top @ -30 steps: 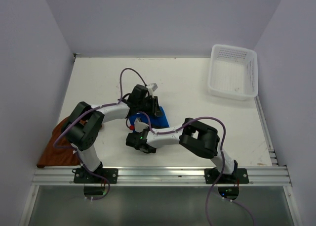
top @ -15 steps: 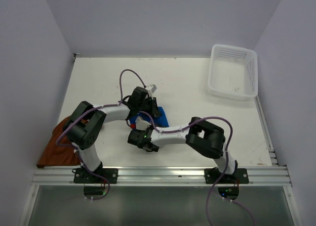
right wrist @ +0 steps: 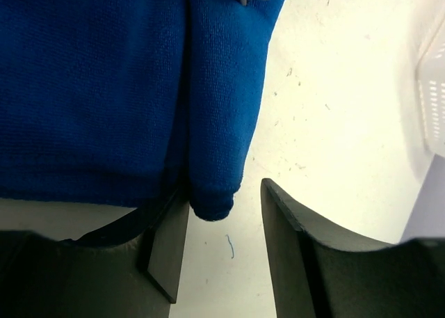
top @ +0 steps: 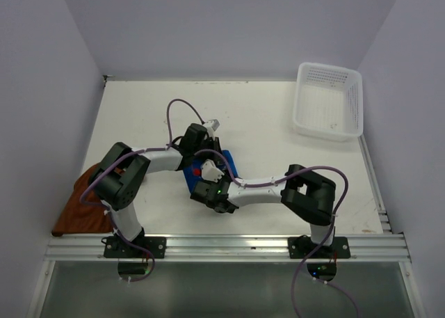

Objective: Roll the towels
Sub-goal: Roll the towel

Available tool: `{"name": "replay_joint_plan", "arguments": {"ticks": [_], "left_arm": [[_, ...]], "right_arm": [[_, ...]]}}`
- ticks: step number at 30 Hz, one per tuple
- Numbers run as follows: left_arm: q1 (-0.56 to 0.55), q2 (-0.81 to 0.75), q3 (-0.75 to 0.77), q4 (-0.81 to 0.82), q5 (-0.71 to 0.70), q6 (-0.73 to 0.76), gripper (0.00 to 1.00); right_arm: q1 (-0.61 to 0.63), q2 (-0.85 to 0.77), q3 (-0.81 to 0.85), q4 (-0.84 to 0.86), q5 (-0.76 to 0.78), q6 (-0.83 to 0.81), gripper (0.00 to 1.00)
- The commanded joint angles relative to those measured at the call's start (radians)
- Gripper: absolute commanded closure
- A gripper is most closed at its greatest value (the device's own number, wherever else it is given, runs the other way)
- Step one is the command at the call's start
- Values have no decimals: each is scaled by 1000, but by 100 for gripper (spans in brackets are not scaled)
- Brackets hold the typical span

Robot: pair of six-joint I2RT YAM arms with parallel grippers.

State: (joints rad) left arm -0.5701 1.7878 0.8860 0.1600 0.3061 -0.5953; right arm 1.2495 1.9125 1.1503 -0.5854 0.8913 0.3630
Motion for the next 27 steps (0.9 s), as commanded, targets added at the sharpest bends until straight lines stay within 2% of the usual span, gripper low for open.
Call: {"name": "replay_joint_plan", "arguments": {"ticks": [1,14,20,22,27], "left_arm": [[21,90,-55,-37,-117,12,82],[21,90,-50,-50,-127,19,82],[21,87,-53,-47,-122,17,83],[21,81,-61,-45,-124,20,83],[21,67,-71,-42,-122,22,83]], "right_arm": [[16,-127,6,91,-32,108,50],[16,-300,-75,104,-175,140,44],[-1,-361,-90,119,-195,149,41],[-34,-397,-119,147,-282,172,44],[-231,-519,-227,321,-553,261,56]]}}
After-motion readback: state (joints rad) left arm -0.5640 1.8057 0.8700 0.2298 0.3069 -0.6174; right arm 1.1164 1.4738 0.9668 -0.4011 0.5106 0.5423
